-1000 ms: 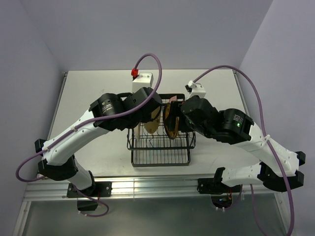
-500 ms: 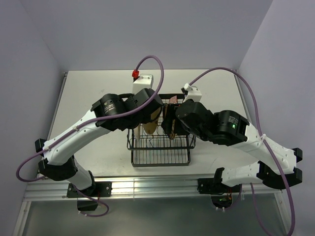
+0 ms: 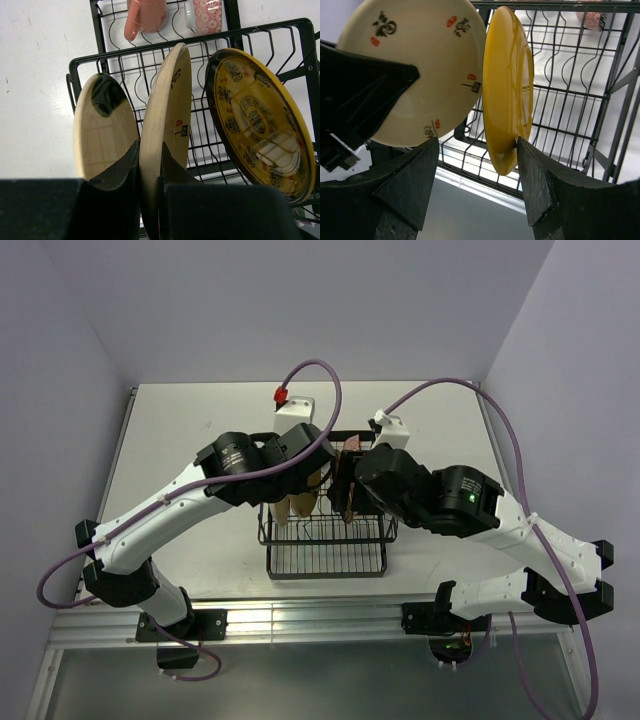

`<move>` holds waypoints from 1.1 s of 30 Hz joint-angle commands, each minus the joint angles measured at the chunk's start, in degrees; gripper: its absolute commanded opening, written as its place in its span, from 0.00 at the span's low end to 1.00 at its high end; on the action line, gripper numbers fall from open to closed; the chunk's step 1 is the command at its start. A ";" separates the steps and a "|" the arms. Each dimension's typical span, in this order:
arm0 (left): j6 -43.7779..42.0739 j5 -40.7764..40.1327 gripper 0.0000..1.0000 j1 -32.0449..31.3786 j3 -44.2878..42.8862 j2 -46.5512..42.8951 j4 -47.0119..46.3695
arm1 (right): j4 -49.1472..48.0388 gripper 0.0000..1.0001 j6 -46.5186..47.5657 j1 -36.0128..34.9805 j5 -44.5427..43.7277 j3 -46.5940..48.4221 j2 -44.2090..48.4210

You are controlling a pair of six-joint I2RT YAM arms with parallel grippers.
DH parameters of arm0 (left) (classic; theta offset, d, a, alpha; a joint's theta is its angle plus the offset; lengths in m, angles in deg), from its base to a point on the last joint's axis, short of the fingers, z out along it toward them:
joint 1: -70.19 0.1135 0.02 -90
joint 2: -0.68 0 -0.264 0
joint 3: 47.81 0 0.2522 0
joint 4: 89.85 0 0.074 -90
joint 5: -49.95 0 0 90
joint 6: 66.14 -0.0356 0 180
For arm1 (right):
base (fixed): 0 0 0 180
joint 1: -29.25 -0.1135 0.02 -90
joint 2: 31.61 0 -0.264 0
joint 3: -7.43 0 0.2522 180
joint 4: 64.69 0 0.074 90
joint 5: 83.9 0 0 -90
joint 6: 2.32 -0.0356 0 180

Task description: Load the mixed dishes into the dish rack

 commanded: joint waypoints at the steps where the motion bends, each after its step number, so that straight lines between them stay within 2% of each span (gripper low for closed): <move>1: -0.07 0.15 0.00 0.12 -0.40 0.12 -0.12 | -3.09 0.70 -1.42 -0.72 -1.32 -0.82 0.79; 4: -0.16 0.06 0.00 0.12 -0.14 0.12 -0.12 | -3.71 0.65 -1.95 -0.80 -1.41 -1.78 0.27; 5: -0.16 -0.03 0.00 0.12 0.04 0.20 -0.12 | -3.97 0.60 -2.12 -0.80 -1.41 -2.13 0.09; 13: -0.07 -0.03 0.00 0.12 0.74 0.56 -0.12 | -3.01 0.53 -5.02 -1.60 -4.84 -1.88 -0.79; 20: -0.16 0.15 0.00 0.12 0.74 0.47 -0.12 | -1.78 0.40 -6.16 -1.51 -6.51 0.41 -1.49; 23: -0.24 0.15 0.00 0.12 0.83 0.21 -0.12 | -2.56 0.39 -6.17 -1.51 -5.99 -0.03 -1.50; 28: -0.68 0.50 0.00 0.04 -0.22 -0.06 -0.12 | -2.66 0.45 -6.34 -1.68 -5.01 -0.38 -1.06; 32: -1.30 1.11 0.00 0.04 -1.10 1.08 -0.12 | -3.01 0.69 -6.08 -2.21 -5.01 -0.91 -0.44; 33: -1.30 1.46 0.02 0.04 -1.28 1.69 -0.03 | -3.01 0.71 -5.99 -2.38 -5.10 -0.73 -0.44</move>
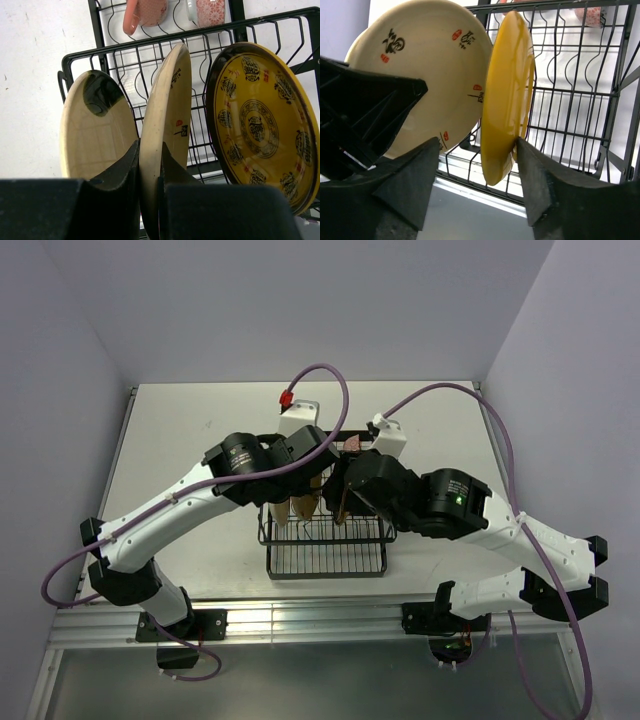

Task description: Load the mixed dishes into the dish rack

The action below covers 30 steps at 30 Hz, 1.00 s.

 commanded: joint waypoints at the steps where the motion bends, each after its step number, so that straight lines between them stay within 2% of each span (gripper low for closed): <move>1: -1.32 0.98 0.04 0.04 -2.54 1.13 -0.12 | -1.28 0.72 -0.35 -0.96 -1.26 1.24 0.54; 6: -0.97 1.69 0.18 0.04 -2.81 2.80 -0.03 | -0.49 0.75 0.18 -1.93 -2.31 2.29 0.28; 7: -0.97 1.69 0.22 0.04 -2.72 2.80 -0.12 | -0.58 0.75 0.09 -1.85 -2.40 2.20 0.37; 8: -0.88 1.69 0.32 0.04 -2.64 2.72 -0.03 | -0.84 0.75 0.18 -1.93 -2.57 2.03 0.54; 11: -0.53 1.43 0.43 0.04 -2.46 2.63 -0.03 | -1.11 0.75 0.35 -1.93 -2.75 1.85 1.07; 14: -0.44 1.51 0.49 0.04 -2.28 2.63 -0.03 | -1.37 0.75 0.44 -1.85 -2.92 1.59 1.33; 30: -0.35 3.44 0.57 -0.14 -3.77 0.70 -0.12 | -2.25 0.76 -0.09 -1.85 -3.36 -0.70 2.65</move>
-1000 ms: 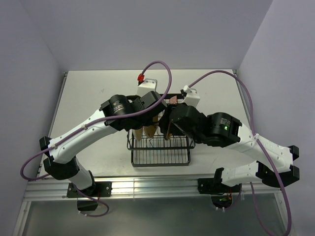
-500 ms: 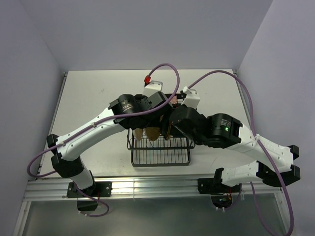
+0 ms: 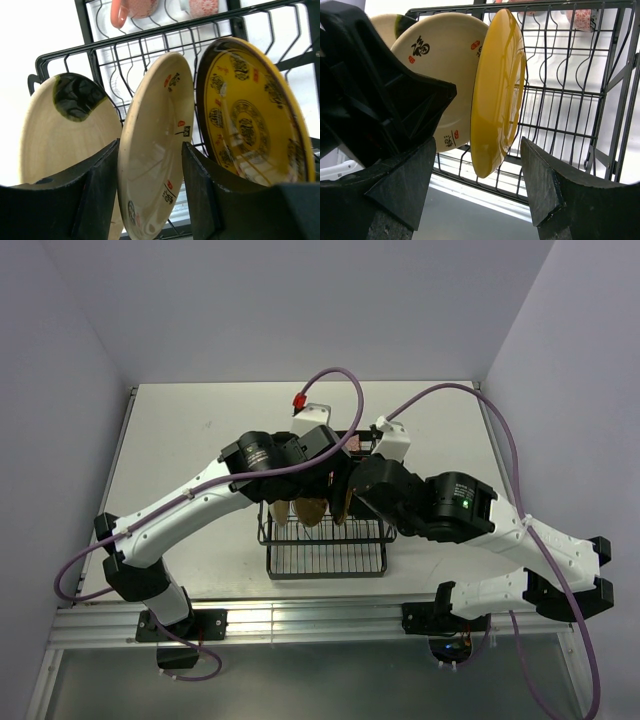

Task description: Load the mixed dishes into the dish rack

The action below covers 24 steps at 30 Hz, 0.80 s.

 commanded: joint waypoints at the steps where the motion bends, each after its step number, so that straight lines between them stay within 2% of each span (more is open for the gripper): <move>1: 0.04 1.37 0.57 -0.27 -2.81 -2.78 0.21 | -3.38 0.76 -1.20 -0.47 -1.51 -0.41 1.45; 8: 0.48 2.34 0.57 -0.89 -4.40 -4.10 0.12 | -3.56 0.76 -1.90 -0.47 -1.33 -1.91 2.06; 14: 1.09 1.03 0.58 -1.59 -5.19 -5.24 0.12 | -1.11 0.76 -2.08 -2.40 -4.22 0.46 1.45; 24: 0.13 -1.17 0.74 -1.77 -8.35 -6.91 0.12 | 3.47 0.79 -2.78 -3.81 -7.57 5.38 0.40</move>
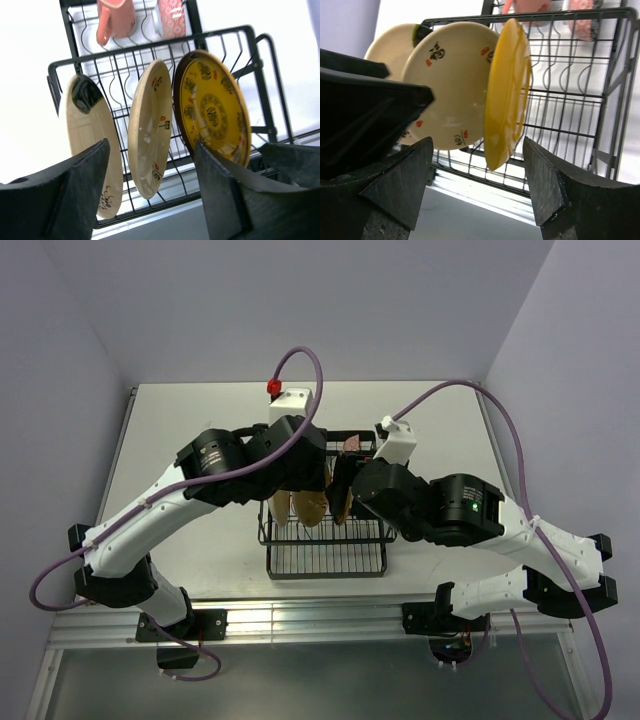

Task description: Load the mixed dishes into the dish rack

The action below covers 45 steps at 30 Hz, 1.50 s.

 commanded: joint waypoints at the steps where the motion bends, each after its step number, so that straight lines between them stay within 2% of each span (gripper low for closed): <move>1: -0.94 -2.07 0.75 -0.45 -3.78 -2.32 0.07 | 2.83 0.80 -1.21 -0.49 -4.05 2.96 0.18; 8: -5.16 -1.72 0.79 -0.45 -10.72 -2.06 -3.26 | 9.43 0.86 -0.86 -1.01 -7.74 11.74 -3.86; 13: -8.06 -3.73 0.82 -0.45 -13.10 -5.30 -8.26 | 10.58 0.87 1.07 -1.72 -8.45 18.07 -7.28; 16: -9.12 -9.00 0.83 -0.45 -10.22 -10.90 -12.13 | 11.97 0.86 2.30 -2.68 -9.15 23.69 -11.49; 21: -10.43 -20.94 0.82 -0.45 2.52 -23.22 -24.15 | 16.81 0.81 3.01 -5.32 -11.35 37.82 -21.34; 23: -10.96 -22.37 0.81 -0.45 6.21 -28.06 -26.02 | 16.73 0.79 3.27 -5.93 -11.09 39.34 -24.16; 26: -10.62 -23.69 0.79 -0.45 6.33 -29.92 -23.67 | 15.68 0.70 3.09 -6.11 -11.00 38.66 -25.75; 27: -9.22 -23.78 0.79 -0.45 5.80 -29.66 -20.26 | 14.98 0.66 3.27 -6.02 -10.82 37.95 -25.93; 30: -7.72 -23.17 0.79 -0.45 5.44 -28.69 -17.25 | 13.21 0.61 2.75 -6.11 -10.47 36.19 -26.72; 35: -7.01 -20.18 0.80 -0.45 9.38 -30.53 -17.76 | 15.41 0.59 -0.06 -6.02 -10.91 34.26 -28.83; 45: -5.26 -19.04 0.79 -0.45 13.17 -34.66 -18.03 | 12.26 0.54 -1.04 -5.94 -10.47 25.21 -26.81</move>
